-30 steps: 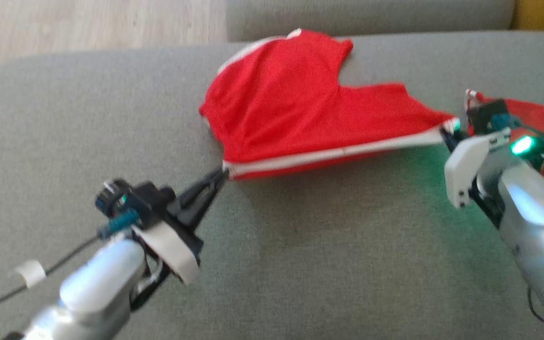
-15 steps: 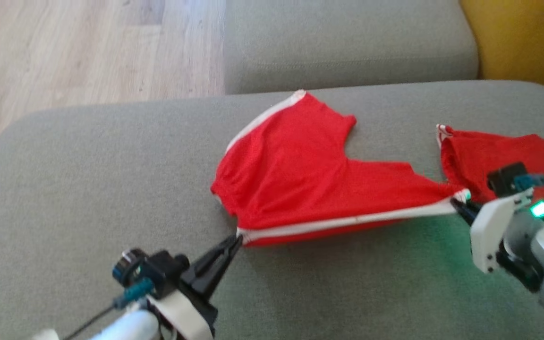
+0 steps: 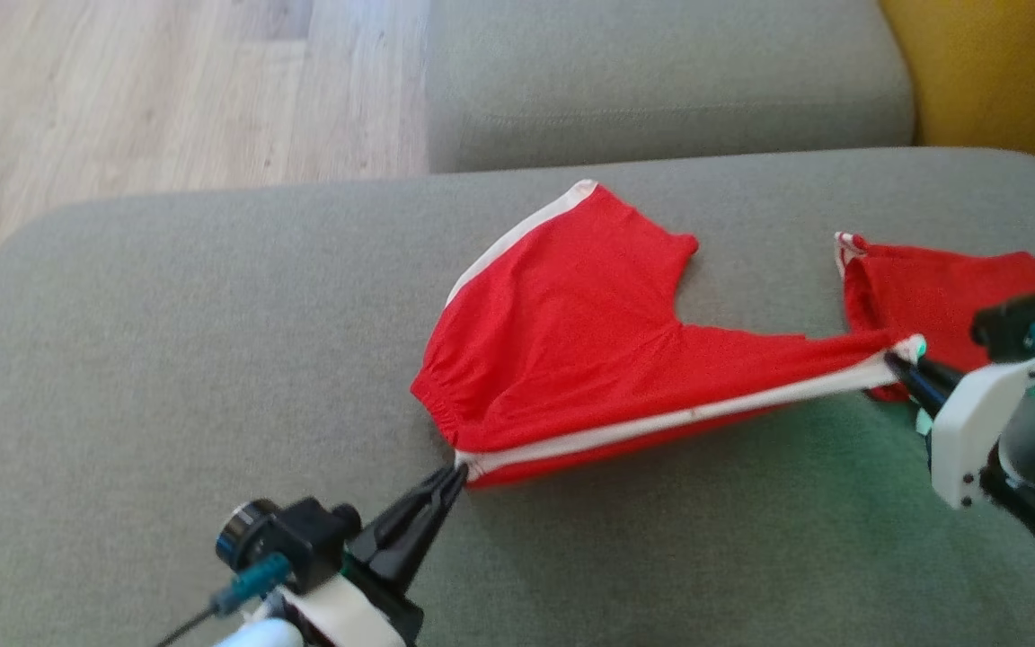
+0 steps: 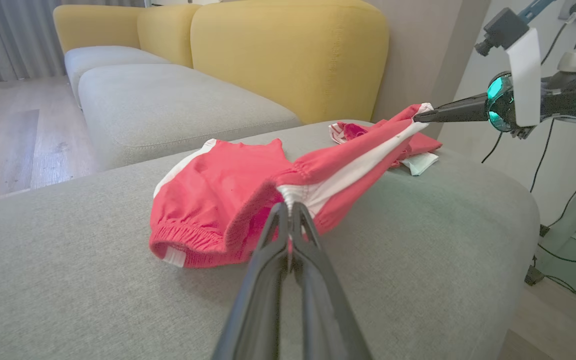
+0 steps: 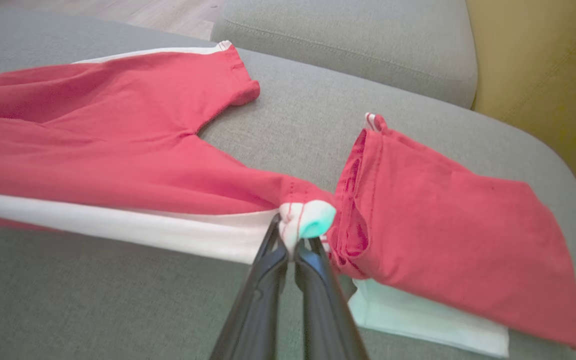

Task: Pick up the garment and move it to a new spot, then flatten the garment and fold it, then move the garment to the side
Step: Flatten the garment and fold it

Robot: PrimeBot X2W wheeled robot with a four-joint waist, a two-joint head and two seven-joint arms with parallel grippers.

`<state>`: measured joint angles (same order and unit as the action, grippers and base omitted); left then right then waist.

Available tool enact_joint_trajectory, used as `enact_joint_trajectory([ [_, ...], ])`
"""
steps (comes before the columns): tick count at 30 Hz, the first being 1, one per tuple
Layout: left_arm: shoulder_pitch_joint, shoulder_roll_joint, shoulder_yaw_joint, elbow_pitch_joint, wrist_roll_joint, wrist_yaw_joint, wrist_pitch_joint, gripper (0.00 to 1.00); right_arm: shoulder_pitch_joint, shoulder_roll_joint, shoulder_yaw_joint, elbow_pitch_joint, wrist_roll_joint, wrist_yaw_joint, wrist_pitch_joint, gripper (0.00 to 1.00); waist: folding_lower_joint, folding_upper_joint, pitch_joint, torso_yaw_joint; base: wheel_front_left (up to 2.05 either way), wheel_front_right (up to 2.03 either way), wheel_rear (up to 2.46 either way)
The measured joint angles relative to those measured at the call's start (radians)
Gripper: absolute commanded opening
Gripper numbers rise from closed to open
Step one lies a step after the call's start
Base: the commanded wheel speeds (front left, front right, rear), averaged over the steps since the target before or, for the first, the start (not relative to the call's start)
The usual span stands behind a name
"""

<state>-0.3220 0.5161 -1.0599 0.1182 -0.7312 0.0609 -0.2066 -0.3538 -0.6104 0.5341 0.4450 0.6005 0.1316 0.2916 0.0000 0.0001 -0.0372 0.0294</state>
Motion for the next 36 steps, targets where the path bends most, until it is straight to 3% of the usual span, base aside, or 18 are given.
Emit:
enact_joint_trajectory([
  [7,-0.074,-0.002,0.051,0.011,-0.021,0.001,0.005,0.0,-0.039,0.037,-0.096,-0.069,-0.113,0.0,0.047,0.0,0.0002,0.0,0.079,0.027,0.0,0.0,0.0],
  [13,-0.193,-0.027,0.087,0.076,-0.034,-0.01,0.022,0.0,-0.221,0.074,-0.12,-0.064,-0.2,0.0,0.089,0.0,0.0002,0.0,0.173,0.065,0.0,0.0,0.0],
  [25,-0.322,-0.146,0.084,0.235,-0.035,-0.075,0.022,0.0,-0.562,0.109,0.015,0.191,-0.277,0.0,0.119,0.0,0.0002,-0.0001,0.333,0.204,0.0,0.0,0.0],
  [36,-0.42,-0.253,0.072,0.343,-0.026,-0.121,-0.004,0.0,-0.734,0.109,0.088,0.378,-0.283,0.0,0.081,0.0,0.0002,-0.0001,0.445,0.299,0.0,0.0,0.0],
])
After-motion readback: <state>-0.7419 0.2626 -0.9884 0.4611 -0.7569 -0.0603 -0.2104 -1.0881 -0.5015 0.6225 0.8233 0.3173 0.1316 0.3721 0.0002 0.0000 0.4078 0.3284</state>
